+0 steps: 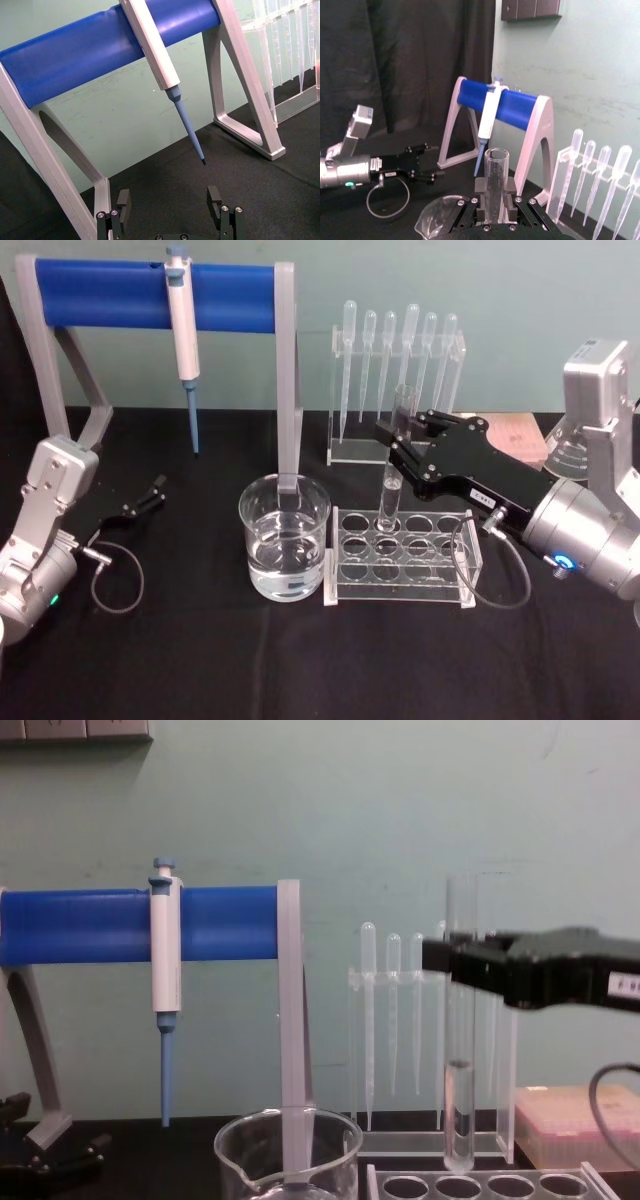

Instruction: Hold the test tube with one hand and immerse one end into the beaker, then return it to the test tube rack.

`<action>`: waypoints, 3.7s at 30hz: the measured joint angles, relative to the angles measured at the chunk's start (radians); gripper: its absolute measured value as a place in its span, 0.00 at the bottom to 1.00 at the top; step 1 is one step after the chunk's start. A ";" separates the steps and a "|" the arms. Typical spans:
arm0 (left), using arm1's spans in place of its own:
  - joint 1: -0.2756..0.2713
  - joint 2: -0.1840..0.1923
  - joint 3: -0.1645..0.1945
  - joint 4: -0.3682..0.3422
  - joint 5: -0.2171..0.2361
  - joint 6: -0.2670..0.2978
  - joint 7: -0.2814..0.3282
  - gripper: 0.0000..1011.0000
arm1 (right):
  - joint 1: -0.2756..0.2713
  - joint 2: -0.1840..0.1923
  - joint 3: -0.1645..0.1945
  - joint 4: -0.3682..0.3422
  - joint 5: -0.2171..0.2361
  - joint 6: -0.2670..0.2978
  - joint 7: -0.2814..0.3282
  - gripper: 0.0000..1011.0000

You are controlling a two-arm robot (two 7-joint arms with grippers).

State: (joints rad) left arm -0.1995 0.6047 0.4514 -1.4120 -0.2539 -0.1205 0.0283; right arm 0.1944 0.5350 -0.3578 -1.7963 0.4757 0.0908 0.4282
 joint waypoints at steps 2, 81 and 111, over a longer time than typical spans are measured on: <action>0.000 0.000 0.000 0.000 0.000 0.000 0.000 0.99 | 0.001 0.002 0.001 -0.013 0.001 0.007 -0.001 0.23; 0.000 0.000 0.000 0.000 0.000 0.000 0.000 0.99 | 0.133 -0.239 -0.184 0.348 -0.140 -0.186 0.057 0.23; 0.000 0.000 0.000 0.000 0.000 0.000 0.000 0.99 | 0.134 -0.239 -0.184 0.348 -0.140 -0.186 0.057 0.23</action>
State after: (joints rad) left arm -0.1995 0.6047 0.4514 -1.4120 -0.2539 -0.1205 0.0283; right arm 0.3280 0.2956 -0.5420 -1.4481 0.3357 -0.0948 0.4848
